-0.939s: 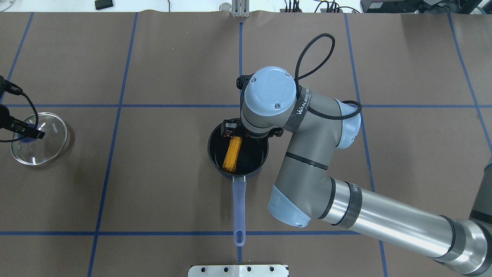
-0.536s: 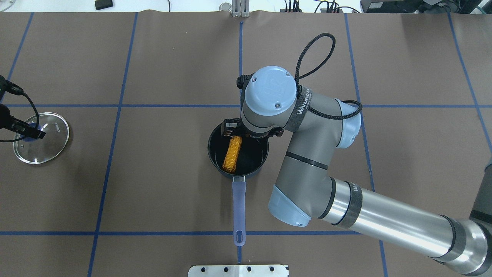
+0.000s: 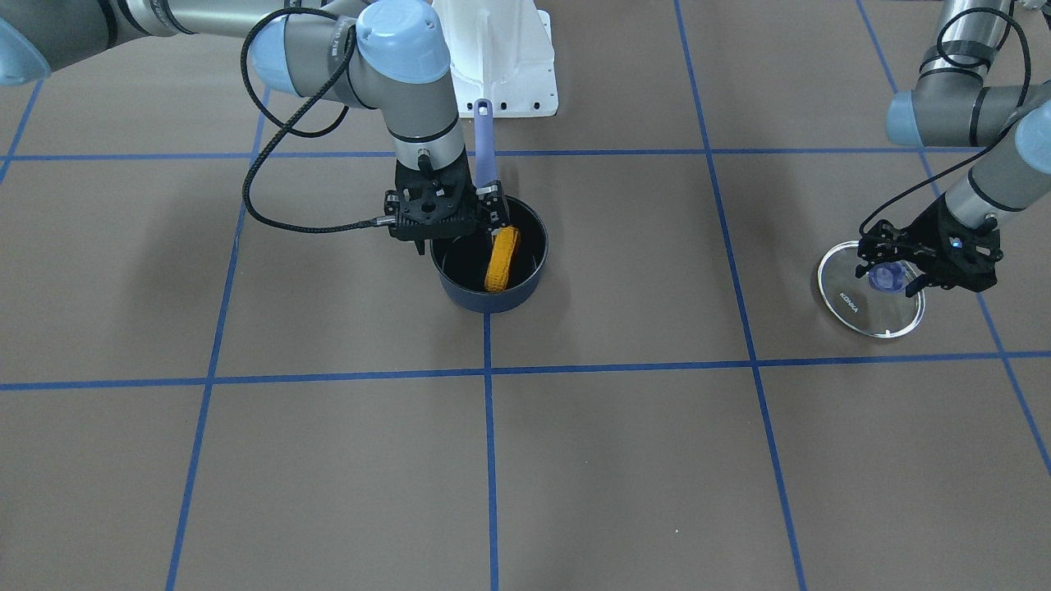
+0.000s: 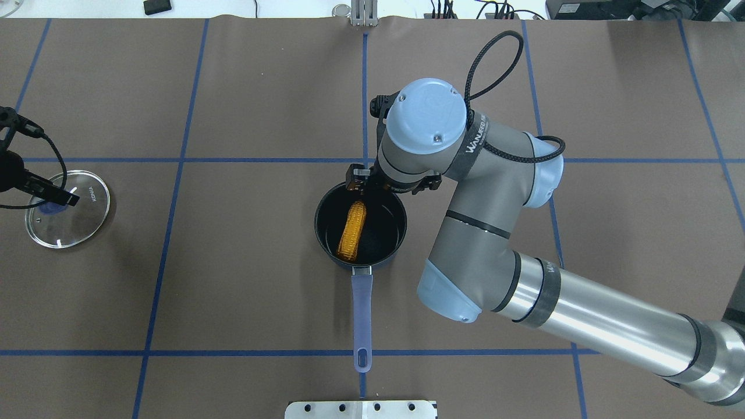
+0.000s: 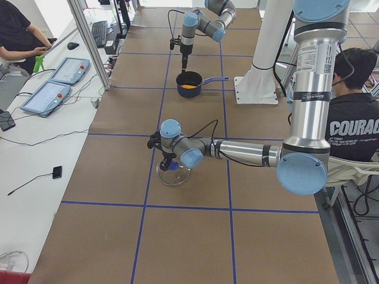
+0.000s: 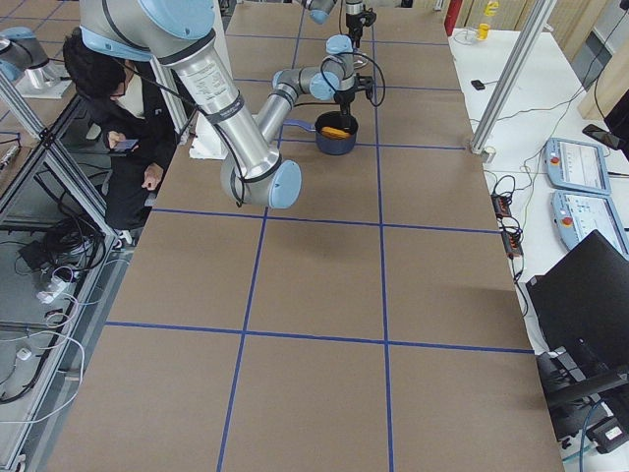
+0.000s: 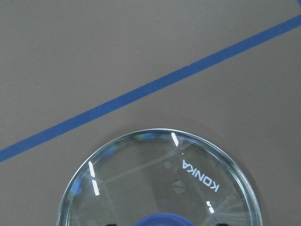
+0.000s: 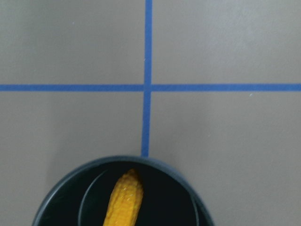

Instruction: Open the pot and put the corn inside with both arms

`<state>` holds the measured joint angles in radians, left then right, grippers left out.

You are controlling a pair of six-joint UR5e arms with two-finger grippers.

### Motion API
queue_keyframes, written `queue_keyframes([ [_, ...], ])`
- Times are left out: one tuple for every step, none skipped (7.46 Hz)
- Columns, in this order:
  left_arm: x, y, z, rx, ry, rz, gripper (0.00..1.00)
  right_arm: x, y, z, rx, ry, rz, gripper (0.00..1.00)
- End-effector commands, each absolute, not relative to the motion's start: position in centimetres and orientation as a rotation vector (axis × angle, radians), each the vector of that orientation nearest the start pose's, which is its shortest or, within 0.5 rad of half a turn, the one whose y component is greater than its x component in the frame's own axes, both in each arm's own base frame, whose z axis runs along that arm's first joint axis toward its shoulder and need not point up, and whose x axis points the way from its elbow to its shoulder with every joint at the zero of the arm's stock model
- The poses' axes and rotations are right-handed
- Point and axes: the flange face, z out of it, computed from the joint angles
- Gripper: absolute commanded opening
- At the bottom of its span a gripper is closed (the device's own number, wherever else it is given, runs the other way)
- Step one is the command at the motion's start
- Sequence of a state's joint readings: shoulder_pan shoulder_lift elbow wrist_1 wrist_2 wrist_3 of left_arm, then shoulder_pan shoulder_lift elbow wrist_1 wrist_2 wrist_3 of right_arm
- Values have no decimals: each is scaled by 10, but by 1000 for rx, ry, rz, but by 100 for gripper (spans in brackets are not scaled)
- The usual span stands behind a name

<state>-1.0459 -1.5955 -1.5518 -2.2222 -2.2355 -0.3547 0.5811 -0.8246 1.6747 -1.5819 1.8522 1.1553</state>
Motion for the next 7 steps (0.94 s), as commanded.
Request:
queue_keyframes([
  [180,-503,581,304,895,373,86,-443,-523,215,170,-868,-22,100],
  [156,-512,583,308,879,399,87,-405,-548,247,178,-871,-39,100],
  [125,-528,579,314,869,415,87,-371,-565,275,176,-860,-55,100],
  [94,-545,570,318,862,408,88,-332,-584,298,181,-850,-71,100],
  [67,-564,555,321,847,407,89,-293,-610,326,167,-849,-103,100],
  [39,-581,542,311,825,413,90,-245,-621,368,171,-824,-127,100],
  [7,-595,531,311,805,426,91,-199,-633,395,182,-811,-129,100],
])
